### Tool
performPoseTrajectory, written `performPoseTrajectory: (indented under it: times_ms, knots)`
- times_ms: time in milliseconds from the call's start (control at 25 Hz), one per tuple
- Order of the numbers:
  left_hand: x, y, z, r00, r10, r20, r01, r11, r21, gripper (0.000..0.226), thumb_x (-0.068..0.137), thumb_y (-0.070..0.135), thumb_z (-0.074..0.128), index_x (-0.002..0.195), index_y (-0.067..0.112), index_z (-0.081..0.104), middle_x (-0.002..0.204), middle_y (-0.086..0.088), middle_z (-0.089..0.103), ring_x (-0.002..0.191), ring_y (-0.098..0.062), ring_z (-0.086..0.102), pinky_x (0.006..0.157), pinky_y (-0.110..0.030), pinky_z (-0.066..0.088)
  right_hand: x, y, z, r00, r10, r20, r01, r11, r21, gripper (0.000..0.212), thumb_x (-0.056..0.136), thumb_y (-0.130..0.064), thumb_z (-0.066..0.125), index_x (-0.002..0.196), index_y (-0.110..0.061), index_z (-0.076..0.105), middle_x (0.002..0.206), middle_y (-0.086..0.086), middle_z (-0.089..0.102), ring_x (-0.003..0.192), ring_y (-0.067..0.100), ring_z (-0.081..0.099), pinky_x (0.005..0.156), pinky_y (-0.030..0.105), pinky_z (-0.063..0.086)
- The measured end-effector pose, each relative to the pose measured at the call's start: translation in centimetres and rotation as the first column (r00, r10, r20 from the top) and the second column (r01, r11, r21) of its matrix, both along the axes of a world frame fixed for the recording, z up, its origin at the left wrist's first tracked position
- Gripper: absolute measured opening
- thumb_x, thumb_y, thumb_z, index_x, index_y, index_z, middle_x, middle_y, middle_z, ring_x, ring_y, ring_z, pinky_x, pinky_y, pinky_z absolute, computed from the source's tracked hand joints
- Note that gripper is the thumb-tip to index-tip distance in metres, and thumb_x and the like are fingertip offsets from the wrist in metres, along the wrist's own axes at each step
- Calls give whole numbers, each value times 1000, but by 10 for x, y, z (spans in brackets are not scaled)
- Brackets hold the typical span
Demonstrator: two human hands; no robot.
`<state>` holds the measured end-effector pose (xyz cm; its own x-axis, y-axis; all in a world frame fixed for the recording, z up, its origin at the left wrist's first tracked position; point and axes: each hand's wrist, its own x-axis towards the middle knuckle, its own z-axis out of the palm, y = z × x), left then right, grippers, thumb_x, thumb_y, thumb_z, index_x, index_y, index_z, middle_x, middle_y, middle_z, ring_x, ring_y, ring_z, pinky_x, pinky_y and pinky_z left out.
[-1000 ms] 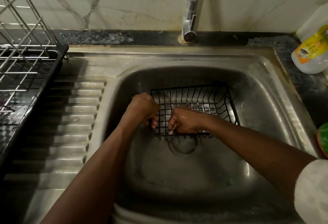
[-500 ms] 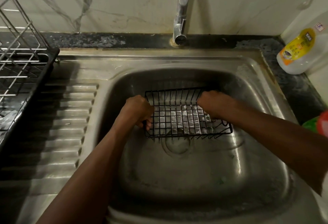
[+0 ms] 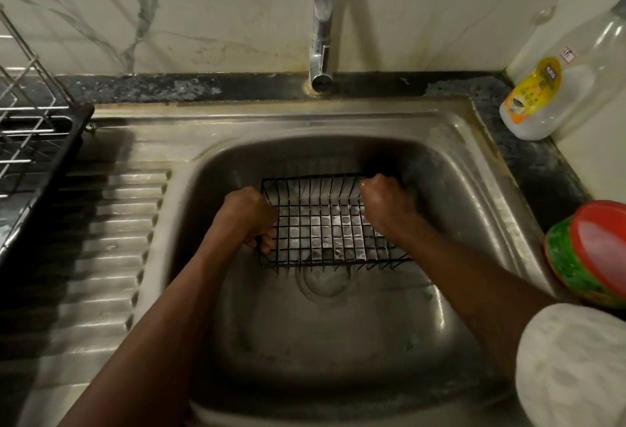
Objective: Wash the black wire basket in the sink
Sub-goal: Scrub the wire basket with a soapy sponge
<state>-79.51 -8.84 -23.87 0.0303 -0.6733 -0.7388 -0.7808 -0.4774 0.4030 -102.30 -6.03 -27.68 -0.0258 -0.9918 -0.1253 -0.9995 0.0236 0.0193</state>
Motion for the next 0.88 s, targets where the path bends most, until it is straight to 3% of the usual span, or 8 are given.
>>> performPoseTrajectory:
  times_ms: [80, 240, 360, 520, 640, 720, 800, 880]
  knots:
    - [0, 2, 4, 1000, -5, 22, 5, 1000, 3, 29, 105, 12, 45, 87, -6, 59, 86, -22, 74, 60, -29, 70, 61, -36, 60, 7, 3, -6, 997, -48, 68, 49, 999, -18, 21, 91, 7, 56, 99, -8, 68, 94, 11, 68, 84, 23, 67, 63, 27, 44]
    - [3, -2, 1, 999, 19, 31, -19, 1000, 18, 28, 105, 12, 44, 88, -6, 57, 89, -24, 74, 68, -32, 73, 72, -42, 62, 17, 5, -20, 959, -41, 279, 41, 999, 6, 24, 94, 2, 50, 95, -12, 70, 82, 3, 64, 70, 17, 60, 60, 29, 52]
    - [3, -1, 3, 999, 31, 35, -32, 999, 15, 29, 105, 15, 45, 93, -7, 60, 83, -22, 75, 74, -33, 75, 77, -44, 63, 33, 6, -27, 934, 66, 351, -57, 998, -37, 24, 89, 1, 64, 103, -16, 73, 90, 3, 70, 78, 17, 66, 68, 26, 55]
    - [4, 3, 3, 1000, 16, -8, -16, 1000, -7, 32, 103, 14, 44, 86, -4, 64, 75, -17, 76, 66, -28, 75, 70, -37, 63, 39, 7, -32, 795, -201, 572, 312, 945, -101, 12, 87, -11, 71, 94, -19, 75, 85, 2, 72, 73, 18, 68, 63, 27, 58]
    - [3, 4, 2, 1000, -7, -21, 7, 1000, 4, 38, 101, 14, 41, 79, -1, 68, 68, -12, 75, 53, -22, 71, 55, -29, 57, 32, 7, -42, 822, -329, 465, 397, 916, -53, 21, 79, -19, 83, 98, -15, 76, 93, 9, 74, 86, 26, 71, 67, 21, 46]
    - [3, 3, 1, 999, 0, -38, 0, 1000, 5, 38, 102, 13, 40, 78, -1, 66, 74, -15, 75, 55, -24, 71, 57, -31, 59, 29, 7, -41, 850, -283, 445, 342, 938, -58, 9, 81, -10, 78, 89, -13, 75, 86, 10, 72, 81, 27, 71, 63, 20, 44]
    - [3, 3, -1, 996, 29, -79, -27, 999, 19, 39, 103, 12, 39, 76, -3, 62, 84, -20, 76, 68, -31, 74, 73, -40, 63, 30, 12, -35, 831, -145, 537, 281, 943, -180, 13, 85, -4, 68, 76, -14, 70, 73, 6, 69, 69, 22, 69, 56, 24, 50]
    - [2, 3, -4, 994, 40, -100, -36, 998, 43, 41, 104, 13, 40, 75, -4, 62, 83, -21, 75, 74, -33, 74, 81, -45, 62, 47, 16, -23, 773, 14, 634, 278, 891, -359, 11, 89, -4, 67, 88, -13, 73, 81, 0, 70, 72, 11, 65, 63, 15, 51]
